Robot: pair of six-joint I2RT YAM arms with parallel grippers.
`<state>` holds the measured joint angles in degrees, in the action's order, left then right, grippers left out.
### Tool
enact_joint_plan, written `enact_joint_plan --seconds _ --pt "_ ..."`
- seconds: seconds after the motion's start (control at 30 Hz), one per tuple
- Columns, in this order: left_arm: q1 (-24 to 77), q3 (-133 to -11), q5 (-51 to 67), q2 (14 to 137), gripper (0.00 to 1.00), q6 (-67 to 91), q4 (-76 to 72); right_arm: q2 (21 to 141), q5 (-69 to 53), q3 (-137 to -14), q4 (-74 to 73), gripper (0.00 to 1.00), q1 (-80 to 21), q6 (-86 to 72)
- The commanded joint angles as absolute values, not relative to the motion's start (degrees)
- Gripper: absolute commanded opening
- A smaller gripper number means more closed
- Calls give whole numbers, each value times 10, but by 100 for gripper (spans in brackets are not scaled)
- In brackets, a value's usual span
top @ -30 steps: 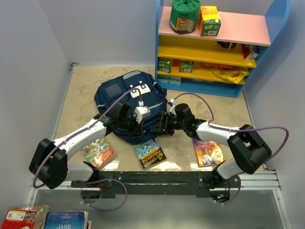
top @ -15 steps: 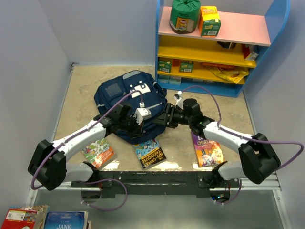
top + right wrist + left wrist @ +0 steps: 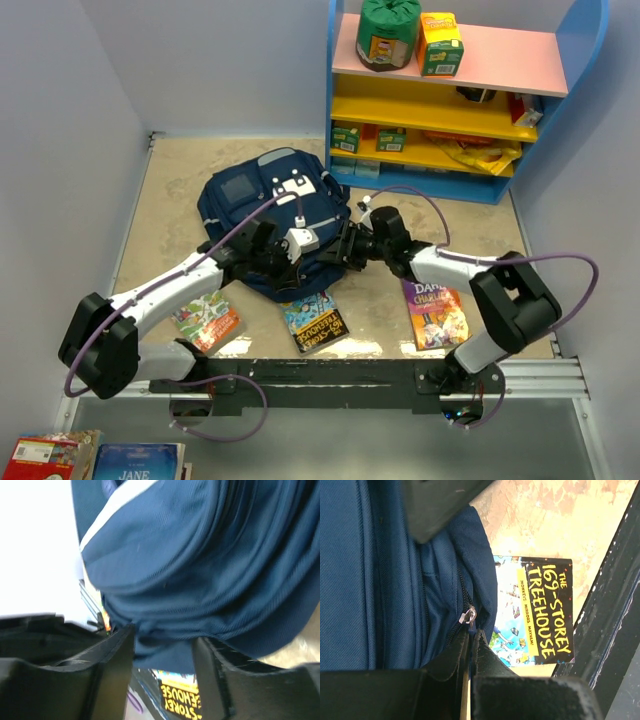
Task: Pack the student bag
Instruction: Unzip the student bag at the center of the board.
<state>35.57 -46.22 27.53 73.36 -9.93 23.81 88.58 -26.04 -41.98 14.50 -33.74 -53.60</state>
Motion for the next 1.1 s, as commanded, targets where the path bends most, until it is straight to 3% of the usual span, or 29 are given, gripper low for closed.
enact_joint_plan --seconds 0.0,0.03,0.1,0.13,0.23,0.67,1.07 --pt "366 -501 310 722 0 -143 237 923 -231 -468 194 46 -345 -548" --pt "367 -503 315 722 0 -147 242 925 -221 -479 194 34 -348 -547" --pt "367 -508 317 722 0 -156 256 914 -208 -481 194 22 -351 -546" --pt "367 -510 316 721 0 -163 262 909 -201 -477 192 11 -352 -543" --pt "367 -525 288 715 0 -209 296 869 -173 -473 154 0 -349 -506" --pt "364 -610 233 772 0 -294 541 813 -79 -447 107 0 -343 -418" --pt "317 -583 174 708 0 -316 597 715 -2 -418 59 0 -340 -348"
